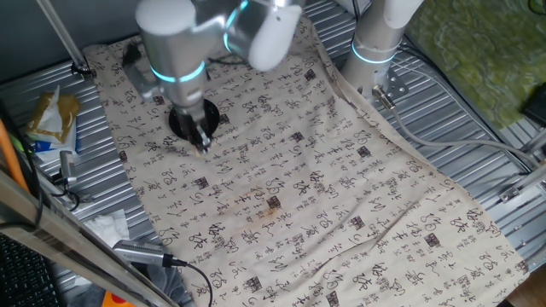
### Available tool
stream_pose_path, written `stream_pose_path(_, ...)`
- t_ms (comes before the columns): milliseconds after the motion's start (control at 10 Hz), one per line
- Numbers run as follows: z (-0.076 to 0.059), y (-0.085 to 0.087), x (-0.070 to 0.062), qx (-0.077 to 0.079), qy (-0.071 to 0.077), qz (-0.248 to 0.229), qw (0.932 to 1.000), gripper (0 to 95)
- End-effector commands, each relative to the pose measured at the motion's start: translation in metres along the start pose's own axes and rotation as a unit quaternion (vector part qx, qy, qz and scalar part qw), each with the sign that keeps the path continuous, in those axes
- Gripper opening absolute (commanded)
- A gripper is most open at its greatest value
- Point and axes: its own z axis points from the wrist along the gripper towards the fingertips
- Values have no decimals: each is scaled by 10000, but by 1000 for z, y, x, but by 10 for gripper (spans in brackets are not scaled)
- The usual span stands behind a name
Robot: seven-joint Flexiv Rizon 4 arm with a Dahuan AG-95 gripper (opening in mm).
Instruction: Remove the object from the scale
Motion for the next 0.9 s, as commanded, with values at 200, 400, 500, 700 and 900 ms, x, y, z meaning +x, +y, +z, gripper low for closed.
stream_pose_path(200, 7, 29, -1, -13, -29, 189, 9998, 0)
stream_pose_path(400, 4, 30, -3, -15, -33, 188, 9998, 0)
stream_pose_path(500, 4, 30, -3, -14, -35, 151, 9999, 0)
stream_pose_path(700, 4, 30, -3, 15, 2, 154, 9999, 0)
stream_pose_path(900, 4, 30, -3, 117, -15, 59, 9999, 0)
